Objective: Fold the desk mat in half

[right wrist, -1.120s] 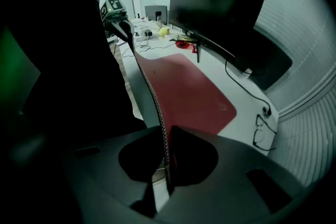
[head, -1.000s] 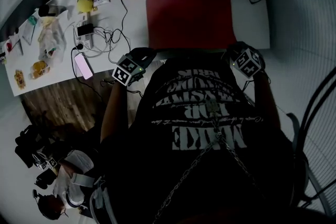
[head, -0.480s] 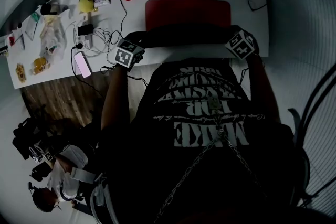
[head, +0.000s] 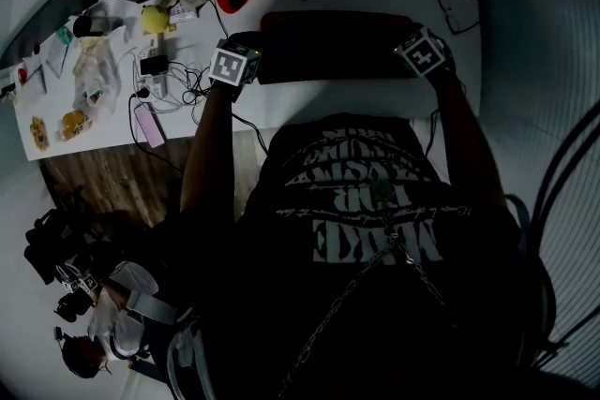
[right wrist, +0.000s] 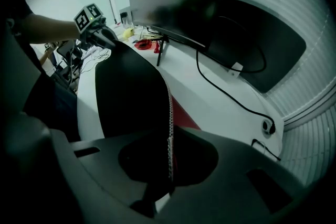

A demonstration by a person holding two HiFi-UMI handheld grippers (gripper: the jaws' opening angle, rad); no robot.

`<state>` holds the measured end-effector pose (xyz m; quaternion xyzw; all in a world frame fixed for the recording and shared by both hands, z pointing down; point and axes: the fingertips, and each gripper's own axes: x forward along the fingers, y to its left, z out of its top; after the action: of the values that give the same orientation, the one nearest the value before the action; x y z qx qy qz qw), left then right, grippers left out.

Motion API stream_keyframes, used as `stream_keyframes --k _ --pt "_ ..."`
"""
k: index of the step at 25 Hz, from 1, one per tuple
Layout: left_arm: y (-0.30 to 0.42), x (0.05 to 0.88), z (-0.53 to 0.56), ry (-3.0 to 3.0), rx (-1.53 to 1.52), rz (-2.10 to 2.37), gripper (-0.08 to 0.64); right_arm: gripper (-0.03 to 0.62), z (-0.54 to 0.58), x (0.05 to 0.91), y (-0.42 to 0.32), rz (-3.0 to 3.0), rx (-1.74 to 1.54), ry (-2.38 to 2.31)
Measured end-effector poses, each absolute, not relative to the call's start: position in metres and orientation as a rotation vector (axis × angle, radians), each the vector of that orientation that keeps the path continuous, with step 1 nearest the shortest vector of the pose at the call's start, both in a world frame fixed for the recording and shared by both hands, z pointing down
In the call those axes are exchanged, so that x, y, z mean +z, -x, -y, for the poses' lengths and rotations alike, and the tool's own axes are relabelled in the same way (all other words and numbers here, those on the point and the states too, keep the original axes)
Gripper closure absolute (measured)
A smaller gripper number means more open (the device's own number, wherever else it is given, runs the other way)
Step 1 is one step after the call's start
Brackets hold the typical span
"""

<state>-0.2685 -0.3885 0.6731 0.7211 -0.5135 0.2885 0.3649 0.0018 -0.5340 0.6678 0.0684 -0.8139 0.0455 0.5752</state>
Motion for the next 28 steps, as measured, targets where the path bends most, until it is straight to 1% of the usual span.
stream_keyframes --k 5,11,14,16,18,20,22,23,26,28 --pt "0.275 0.693 0.404 -1.8 0.774 1.306 0.538 0.575 0.55 0.687 0.008 1.871 0.102 -0.17" --pt "0.275 0.705 0.411 -1.763 0.833 1.288 0.538 0.575 0.551 0.706 0.001 1.796 0.113 -0.181" --pt "0.276 0.711 0.413 -1.759 0.875 1.285 0.538 0.569 0.556 0.708 0.005 1.795 0.042 -0.196" --pt "0.279 0.715 0.414 -1.735 0.902 1.312 0.53 0.552 0.563 0.71 0.015 1.832 -0.054 -0.209" --pt "0.283 0.721 0.411 -1.689 0.938 1.344 0.503 0.516 0.566 0.714 0.017 1.837 -0.126 -0.219" --pt "0.288 0.727 0.407 -1.646 0.961 1.379 0.454 0.466 0.569 0.716 0.014 1.84 -0.179 -0.243" --pt "0.297 0.732 0.401 -1.608 0.95 1.438 0.436 0.4 0.576 0.714 0.009 1.854 -0.221 -0.298" --pt "0.305 0.73 0.398 -1.586 0.942 1.488 0.436 0.39 0.581 0.709 0.006 1.869 -0.252 -0.347" --pt "0.33 0.71 0.389 -1.551 0.867 1.662 0.436 0.39 0.602 0.671 -0.003 1.948 -0.377 -0.551" --pt "0.339 0.677 0.387 -1.578 0.787 1.783 0.437 0.39 0.61 0.637 -0.008 2.026 -0.439 -0.663"
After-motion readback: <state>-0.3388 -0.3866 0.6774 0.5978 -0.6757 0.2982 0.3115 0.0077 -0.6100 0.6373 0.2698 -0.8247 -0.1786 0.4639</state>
